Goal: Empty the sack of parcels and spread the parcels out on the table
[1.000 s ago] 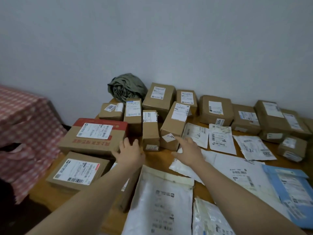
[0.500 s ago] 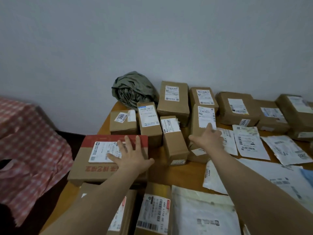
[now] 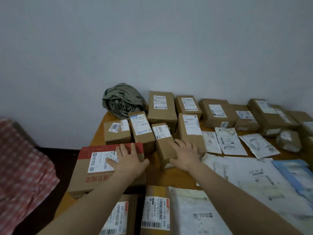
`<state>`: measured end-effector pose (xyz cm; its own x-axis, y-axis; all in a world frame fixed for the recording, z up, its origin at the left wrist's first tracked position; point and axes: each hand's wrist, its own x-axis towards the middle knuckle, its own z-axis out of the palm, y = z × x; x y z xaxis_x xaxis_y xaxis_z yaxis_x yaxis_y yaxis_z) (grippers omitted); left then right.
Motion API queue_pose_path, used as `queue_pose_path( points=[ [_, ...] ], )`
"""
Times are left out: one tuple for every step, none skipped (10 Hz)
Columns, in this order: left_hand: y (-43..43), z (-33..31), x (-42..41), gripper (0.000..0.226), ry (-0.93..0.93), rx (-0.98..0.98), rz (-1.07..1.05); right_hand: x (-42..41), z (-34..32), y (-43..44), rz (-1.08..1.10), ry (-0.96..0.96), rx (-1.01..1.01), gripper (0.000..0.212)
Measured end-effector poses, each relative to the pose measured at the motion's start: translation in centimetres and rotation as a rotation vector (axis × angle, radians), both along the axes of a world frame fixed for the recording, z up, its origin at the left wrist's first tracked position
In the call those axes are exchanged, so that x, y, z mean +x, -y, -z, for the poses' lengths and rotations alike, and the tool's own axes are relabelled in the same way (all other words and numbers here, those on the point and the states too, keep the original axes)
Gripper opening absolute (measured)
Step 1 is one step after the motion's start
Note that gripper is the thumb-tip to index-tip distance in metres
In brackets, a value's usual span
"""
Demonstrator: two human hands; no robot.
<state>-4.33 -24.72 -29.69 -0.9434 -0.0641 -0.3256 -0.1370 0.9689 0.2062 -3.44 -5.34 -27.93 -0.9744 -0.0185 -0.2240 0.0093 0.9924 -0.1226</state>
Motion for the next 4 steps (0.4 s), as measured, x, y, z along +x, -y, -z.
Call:
queue_pose_path(
  points=[
    [-0.9, -1.1, 0.3, 0.085, 0.007, 0.002, 0.010, 1.0, -1.0, 0.3, -0.034, -0.005, -0.009, 0.067],
    [-3.1, -2.5, 1.4, 0.079, -0.054, 0.022, 0.096, 2.2, -2.9, 0.3, -0.061, -0.049, -0.064, 0.061],
    [-5.5, -4.5, 2.7, 0.073, -0.118, 0.153, 0.221, 4.2, -5.1, -1.1, -0.028, -0.073, -0.244, 0.052],
    [-6.5, -5.7, 4.4, 0.068, -0.185, 0.200, 0.321, 6.5, -7.6, -2.7, -0.052, -0.136, -0.340, 0.041]
  ],
)
